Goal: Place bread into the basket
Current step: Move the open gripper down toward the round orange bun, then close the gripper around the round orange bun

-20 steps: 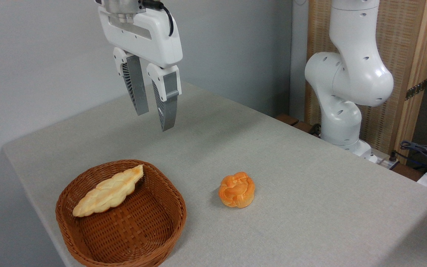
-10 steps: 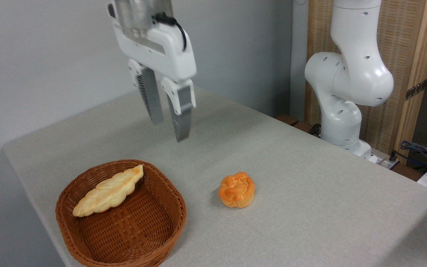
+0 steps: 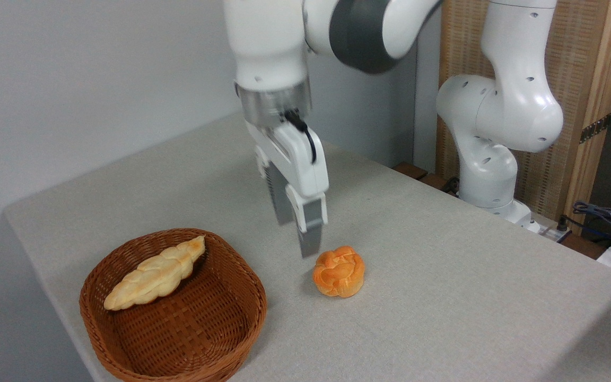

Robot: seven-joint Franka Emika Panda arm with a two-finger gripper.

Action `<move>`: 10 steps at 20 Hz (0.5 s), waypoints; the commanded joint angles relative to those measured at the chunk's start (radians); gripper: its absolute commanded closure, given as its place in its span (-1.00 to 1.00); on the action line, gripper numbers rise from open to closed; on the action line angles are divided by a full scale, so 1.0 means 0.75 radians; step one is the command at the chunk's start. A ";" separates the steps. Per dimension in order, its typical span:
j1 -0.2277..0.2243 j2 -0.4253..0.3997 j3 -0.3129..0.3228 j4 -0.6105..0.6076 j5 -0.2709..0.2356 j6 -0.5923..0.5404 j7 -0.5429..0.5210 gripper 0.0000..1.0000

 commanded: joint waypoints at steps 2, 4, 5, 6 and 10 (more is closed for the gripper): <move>-0.015 -0.088 0.009 -0.197 0.112 0.068 0.048 -1.00; -0.017 -0.088 0.009 -0.234 0.141 0.068 0.052 -1.00; -0.019 -0.088 0.007 -0.250 0.186 0.076 0.050 -1.00; -0.021 -0.088 0.007 -0.256 0.212 0.078 0.050 -1.00; -0.028 -0.082 0.005 -0.297 0.215 0.141 0.046 -1.00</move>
